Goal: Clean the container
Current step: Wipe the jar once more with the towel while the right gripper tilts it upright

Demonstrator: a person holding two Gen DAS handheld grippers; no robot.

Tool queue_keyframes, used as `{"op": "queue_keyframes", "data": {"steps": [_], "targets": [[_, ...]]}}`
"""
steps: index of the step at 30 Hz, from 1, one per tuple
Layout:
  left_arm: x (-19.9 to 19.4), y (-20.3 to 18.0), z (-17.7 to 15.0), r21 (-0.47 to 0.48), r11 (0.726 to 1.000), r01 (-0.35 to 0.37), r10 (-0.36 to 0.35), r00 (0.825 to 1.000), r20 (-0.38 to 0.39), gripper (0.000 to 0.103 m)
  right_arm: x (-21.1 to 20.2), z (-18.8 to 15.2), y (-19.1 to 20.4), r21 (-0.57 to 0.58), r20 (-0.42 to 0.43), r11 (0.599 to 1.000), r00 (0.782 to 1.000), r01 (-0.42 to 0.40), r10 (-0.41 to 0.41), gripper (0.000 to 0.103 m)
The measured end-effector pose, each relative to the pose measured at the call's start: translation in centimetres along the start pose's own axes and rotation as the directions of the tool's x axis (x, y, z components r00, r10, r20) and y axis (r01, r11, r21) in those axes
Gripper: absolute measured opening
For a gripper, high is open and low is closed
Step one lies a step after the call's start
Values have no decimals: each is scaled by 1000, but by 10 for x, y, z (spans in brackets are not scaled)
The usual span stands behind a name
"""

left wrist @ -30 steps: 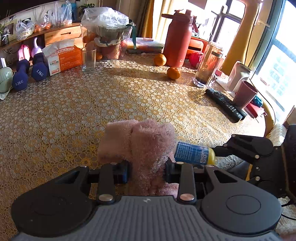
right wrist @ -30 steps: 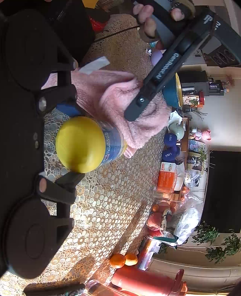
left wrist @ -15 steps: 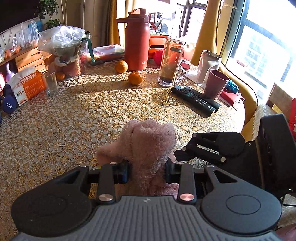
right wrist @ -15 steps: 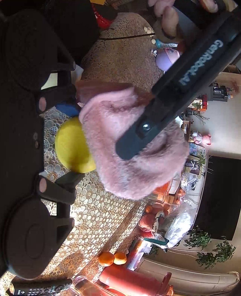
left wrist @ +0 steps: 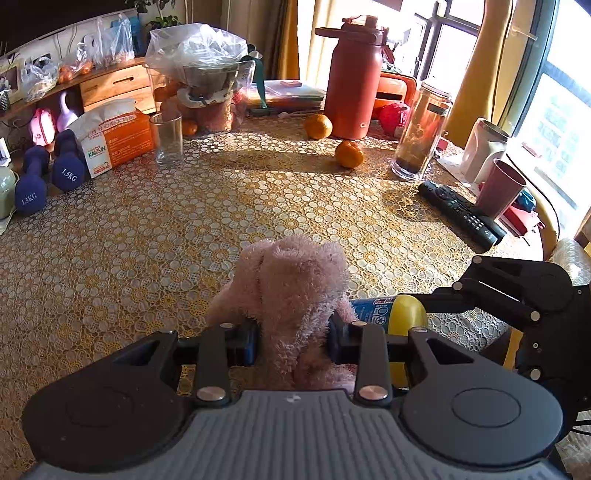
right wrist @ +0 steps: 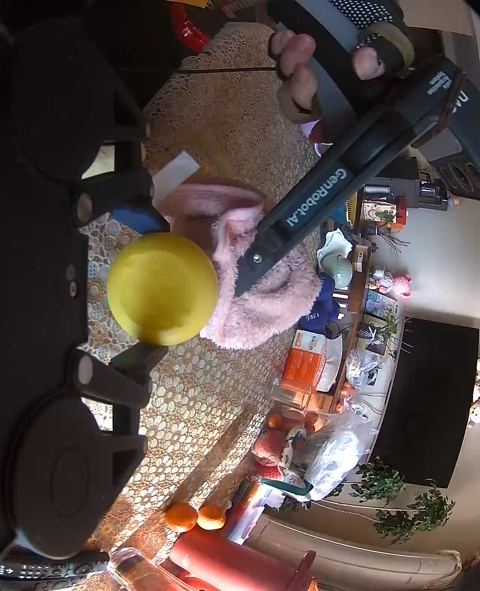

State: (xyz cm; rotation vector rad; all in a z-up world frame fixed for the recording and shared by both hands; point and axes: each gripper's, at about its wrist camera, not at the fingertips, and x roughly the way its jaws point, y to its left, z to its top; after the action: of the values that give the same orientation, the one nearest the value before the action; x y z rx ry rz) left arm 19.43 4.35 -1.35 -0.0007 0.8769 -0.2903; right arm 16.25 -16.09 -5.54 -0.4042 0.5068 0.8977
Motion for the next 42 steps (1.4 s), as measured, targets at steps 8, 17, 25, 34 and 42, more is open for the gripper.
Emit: {"op": "queue_keyframes", "data": {"steps": [8,17,25,34,42], "targets": [[-9,36,-4,-77,996,-51,52,999,-1,34,15,25,1,-46,11,999,1000,7,-7,62],[-70,35,21,-64,994,91,-81,986,147,34,39,50,0,-86,-3,996,1000,21,-22,62],[-27,22,24,-18,997,75,-74,994,80,34,50,56,3,-101,-16,995,1000,17,-19,62],[-21,53,20,-89,995,36,-29,996,84,34,51,58,6,-107,-15,994,1000,21,-23,61],[4,84,3,-118,991,-66,66,998,-3,34,52,58,4,-94,-11,995,1000,23,-24,62]]}}
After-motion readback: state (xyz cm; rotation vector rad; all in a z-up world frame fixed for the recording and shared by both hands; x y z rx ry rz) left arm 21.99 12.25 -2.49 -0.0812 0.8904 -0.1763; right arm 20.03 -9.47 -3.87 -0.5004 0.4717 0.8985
